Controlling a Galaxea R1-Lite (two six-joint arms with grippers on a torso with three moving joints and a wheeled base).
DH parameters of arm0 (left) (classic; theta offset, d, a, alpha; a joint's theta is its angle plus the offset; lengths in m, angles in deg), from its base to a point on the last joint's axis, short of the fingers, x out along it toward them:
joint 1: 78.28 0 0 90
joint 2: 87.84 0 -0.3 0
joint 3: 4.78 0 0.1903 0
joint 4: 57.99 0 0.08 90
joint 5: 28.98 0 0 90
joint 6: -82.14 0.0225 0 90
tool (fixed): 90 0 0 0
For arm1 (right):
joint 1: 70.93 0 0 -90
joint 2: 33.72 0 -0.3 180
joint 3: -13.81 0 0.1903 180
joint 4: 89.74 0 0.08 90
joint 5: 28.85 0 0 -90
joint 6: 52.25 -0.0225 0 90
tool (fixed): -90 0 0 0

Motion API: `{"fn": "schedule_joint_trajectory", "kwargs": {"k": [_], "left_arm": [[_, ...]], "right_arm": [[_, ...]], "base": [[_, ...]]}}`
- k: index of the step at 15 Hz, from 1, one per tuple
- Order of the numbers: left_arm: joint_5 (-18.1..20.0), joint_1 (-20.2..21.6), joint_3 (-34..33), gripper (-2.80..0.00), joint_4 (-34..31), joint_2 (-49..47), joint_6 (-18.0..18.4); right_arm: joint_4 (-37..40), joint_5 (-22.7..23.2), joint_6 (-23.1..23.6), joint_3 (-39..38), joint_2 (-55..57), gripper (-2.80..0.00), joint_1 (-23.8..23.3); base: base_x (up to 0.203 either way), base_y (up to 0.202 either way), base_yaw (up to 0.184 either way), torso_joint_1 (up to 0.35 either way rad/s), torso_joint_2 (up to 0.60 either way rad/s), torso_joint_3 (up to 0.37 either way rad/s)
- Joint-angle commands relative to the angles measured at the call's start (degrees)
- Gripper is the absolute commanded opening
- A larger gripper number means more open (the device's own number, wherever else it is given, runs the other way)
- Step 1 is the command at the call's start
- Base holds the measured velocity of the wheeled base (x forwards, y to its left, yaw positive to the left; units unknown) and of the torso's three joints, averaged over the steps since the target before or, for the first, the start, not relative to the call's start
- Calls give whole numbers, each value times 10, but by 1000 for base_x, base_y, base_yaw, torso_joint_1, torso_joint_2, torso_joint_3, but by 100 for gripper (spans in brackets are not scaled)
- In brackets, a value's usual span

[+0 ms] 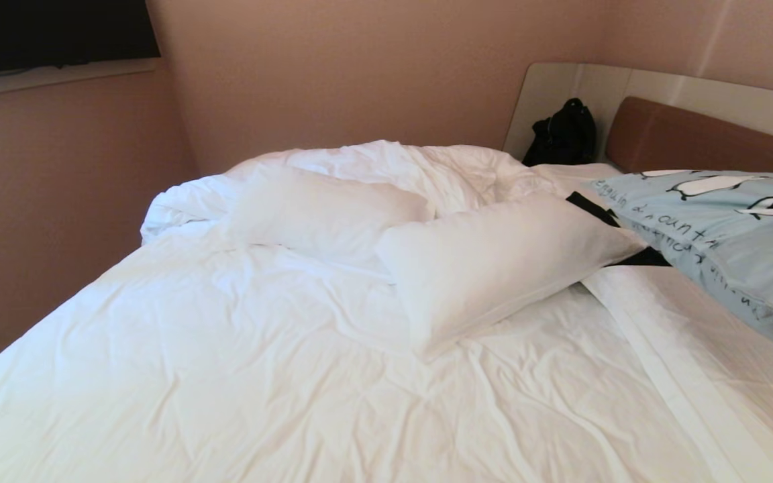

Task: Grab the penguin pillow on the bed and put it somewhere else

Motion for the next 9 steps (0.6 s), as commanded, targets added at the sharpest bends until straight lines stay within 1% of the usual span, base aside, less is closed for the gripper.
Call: {"fn": "schedule_joint_trajectory", "kwargs": {"k": [1,3,5,7,9], "left_arm": [[0,0,0,-280,0,0,0],[0,0,0,-280,0,0,0],[0,0,0,-280,0,0,2],[0,0,0,-280,0,0,1],[0,0,0,-280,0,0,0]], "right_arm": [[-1,-39,-22,-4,-15,-280,32],[-1,-57,-23,-10,-19,-280,69],[0,-62,-29,-15,-25,-280,96],[0,-67,-38,-17,-28,-280,114],[-1,-74,-38,-17,-29,-280,123]], "base": [[0,0,0,0,0,0],[0,0,0,0,0,0],[0,0,0,0,0,0],[0,0,0,0,0,0],[0,0,0,0,0,0]]}}
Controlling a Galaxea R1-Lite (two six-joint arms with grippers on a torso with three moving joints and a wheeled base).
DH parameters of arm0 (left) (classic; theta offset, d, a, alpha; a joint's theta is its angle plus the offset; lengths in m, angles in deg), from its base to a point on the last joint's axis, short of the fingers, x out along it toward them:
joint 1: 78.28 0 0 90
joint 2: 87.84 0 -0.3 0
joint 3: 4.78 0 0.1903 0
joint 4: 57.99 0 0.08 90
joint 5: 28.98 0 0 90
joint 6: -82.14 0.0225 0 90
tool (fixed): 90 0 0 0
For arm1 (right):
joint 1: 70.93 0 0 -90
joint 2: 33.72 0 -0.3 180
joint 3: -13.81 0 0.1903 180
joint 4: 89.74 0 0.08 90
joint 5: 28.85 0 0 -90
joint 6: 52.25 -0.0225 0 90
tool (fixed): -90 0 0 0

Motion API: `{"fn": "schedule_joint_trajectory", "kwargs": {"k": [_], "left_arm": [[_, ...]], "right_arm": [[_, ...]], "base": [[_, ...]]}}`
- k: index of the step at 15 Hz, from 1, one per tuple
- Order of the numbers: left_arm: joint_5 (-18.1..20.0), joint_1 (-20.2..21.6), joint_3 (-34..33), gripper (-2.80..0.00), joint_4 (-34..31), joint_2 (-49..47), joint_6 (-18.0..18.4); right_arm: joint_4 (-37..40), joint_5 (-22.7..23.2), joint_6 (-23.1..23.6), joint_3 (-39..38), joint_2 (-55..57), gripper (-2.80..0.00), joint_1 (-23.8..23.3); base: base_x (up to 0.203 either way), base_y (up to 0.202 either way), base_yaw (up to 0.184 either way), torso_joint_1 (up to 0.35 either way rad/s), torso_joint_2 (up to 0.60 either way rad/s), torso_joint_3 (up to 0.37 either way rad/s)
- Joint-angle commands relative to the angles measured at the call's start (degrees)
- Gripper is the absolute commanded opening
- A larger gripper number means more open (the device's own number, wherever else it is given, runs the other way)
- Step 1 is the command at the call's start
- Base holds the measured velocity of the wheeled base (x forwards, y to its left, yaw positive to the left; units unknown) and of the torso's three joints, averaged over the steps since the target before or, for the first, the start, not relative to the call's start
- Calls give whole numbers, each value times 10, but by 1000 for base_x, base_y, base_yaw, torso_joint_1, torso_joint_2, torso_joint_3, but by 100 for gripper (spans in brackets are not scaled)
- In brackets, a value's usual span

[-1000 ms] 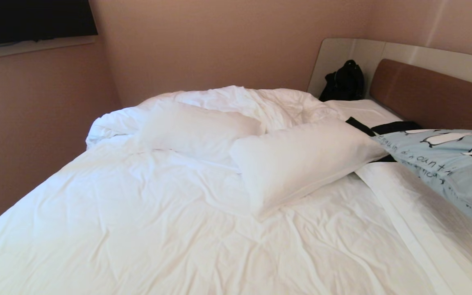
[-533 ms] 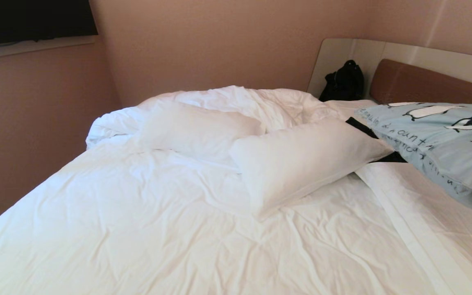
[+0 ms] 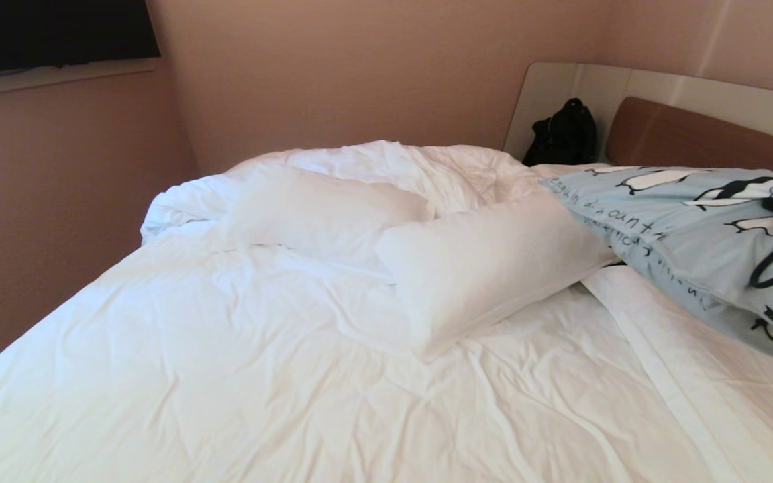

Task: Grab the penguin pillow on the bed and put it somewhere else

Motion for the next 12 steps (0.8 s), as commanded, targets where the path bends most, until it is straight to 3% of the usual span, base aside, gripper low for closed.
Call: {"fn": "schedule_joint_trajectory", "kwargs": {"k": [1,7,12], "left_arm": [[0,0,0,-280,0,0,0],[0,0,0,-280,0,0,-1],[-1,0,0,-280,0,0,-2]], "right_arm": [[-2,-4,1,0,-1,-280,7],[-3,-7,1,1,1,-280,11],[-2,-8,1,0,3,-280,11]], "base": [[0,0,0,0,0,0],[2,8,0,0,-1,0],[2,170,-3,3,1,3]]}}
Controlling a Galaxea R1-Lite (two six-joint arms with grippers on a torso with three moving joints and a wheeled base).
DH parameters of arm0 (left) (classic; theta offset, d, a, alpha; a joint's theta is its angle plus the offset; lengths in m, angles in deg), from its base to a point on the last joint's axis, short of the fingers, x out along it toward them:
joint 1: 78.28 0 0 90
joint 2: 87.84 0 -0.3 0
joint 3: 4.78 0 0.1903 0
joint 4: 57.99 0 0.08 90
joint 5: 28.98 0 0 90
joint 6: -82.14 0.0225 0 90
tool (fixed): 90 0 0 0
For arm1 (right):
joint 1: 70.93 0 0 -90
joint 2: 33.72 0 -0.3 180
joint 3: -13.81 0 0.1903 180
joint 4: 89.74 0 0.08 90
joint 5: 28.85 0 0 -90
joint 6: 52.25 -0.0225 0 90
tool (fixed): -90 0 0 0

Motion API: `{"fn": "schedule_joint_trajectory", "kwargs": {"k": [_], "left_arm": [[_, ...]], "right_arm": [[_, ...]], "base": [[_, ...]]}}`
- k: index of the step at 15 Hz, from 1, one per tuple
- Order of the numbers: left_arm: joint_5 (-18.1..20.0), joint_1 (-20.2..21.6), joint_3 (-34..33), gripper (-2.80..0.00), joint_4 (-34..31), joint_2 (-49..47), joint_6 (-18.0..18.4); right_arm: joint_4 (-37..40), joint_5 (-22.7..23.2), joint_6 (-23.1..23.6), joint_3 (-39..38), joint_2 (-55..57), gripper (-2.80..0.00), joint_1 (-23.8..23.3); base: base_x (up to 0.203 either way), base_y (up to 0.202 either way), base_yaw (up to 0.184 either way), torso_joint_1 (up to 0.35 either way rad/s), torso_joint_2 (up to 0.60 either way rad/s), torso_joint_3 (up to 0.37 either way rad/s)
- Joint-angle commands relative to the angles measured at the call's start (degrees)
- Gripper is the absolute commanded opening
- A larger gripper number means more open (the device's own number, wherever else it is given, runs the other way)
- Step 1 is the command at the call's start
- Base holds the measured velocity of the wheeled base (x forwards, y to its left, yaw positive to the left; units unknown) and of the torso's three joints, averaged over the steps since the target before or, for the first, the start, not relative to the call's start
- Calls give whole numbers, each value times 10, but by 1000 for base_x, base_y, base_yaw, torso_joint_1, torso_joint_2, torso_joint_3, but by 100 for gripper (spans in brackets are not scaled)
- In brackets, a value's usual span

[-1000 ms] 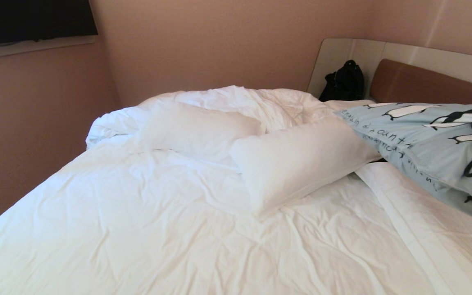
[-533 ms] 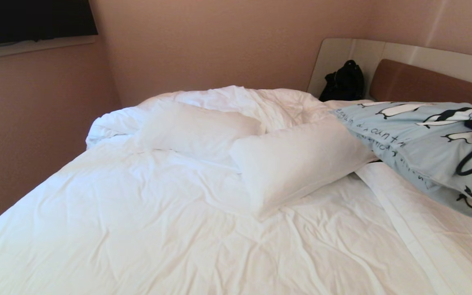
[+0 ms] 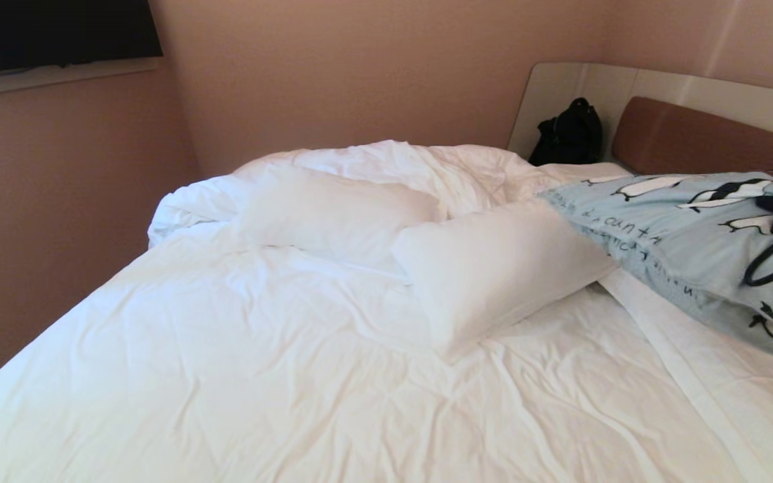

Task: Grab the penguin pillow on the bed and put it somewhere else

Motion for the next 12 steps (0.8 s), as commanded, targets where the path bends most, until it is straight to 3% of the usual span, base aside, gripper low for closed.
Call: {"fn": "schedule_joint_trajectory", "kwargs": {"k": [1,5,12], "left_arm": [[0,0,0,-280,0,0,0],[0,0,0,-280,0,0,0],[1,0,0,-280,0,0,0]], "right_arm": [[-1,0,0,0,2,-280,0],[-1,0,1,-3,2,-280,1],[-2,0,3,-5,-3,-280,2]], "base": [[0,198,2,2,-1,1],[0,165,3,4,2,0],[0,9,0,0,0,0]]}}
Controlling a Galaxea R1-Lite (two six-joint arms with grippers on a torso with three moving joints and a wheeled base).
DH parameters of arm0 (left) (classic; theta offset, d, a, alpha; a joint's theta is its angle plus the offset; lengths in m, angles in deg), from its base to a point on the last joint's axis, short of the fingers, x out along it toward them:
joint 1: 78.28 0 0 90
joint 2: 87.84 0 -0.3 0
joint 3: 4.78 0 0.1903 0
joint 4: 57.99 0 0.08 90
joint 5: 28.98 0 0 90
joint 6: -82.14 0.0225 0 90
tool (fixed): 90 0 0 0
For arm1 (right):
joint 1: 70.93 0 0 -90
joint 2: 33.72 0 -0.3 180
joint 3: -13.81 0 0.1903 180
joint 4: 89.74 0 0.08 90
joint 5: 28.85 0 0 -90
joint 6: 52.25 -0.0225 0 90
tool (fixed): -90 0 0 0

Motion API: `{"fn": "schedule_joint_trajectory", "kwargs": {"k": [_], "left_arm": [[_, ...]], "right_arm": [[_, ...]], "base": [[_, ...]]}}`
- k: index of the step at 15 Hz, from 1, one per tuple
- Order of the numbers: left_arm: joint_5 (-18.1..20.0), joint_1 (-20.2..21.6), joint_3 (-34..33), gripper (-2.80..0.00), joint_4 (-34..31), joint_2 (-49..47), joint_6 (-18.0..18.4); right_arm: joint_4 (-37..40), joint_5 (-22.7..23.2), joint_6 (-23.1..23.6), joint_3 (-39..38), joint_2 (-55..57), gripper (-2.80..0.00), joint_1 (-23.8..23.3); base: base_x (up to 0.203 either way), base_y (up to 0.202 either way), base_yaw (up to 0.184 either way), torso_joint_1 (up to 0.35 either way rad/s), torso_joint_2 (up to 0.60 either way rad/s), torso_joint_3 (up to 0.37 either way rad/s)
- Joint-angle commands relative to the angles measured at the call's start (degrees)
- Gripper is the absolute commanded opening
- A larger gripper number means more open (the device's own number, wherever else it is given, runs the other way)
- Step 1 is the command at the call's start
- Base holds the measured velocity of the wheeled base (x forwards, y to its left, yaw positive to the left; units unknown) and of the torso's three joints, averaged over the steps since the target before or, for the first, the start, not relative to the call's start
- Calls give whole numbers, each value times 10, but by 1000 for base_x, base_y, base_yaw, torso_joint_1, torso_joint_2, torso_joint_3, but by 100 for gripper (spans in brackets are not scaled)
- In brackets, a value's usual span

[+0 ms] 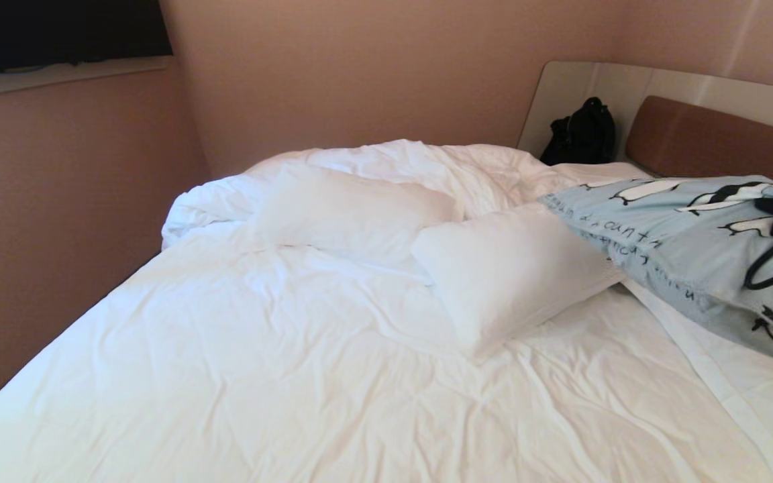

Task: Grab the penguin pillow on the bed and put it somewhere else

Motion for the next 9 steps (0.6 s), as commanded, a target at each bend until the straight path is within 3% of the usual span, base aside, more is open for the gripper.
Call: {"fn": "schedule_joint_trajectory", "kwargs": {"k": [1,6,9], "left_arm": [[-1,0,0,-280,0,0,0],[0,0,0,-280,0,0,0],[0,0,0,-280,0,0,0]], "right_arm": [[-1,1,1,-1,-1,-280,0],[-1,1,1,-1,-5,-280,0],[-1,0,2,-4,-8,-280,0]], "base": [[0,0,0,0,0,0],[-15,0,0,0,1,0],[-180,0,1,0,3,4]]}}
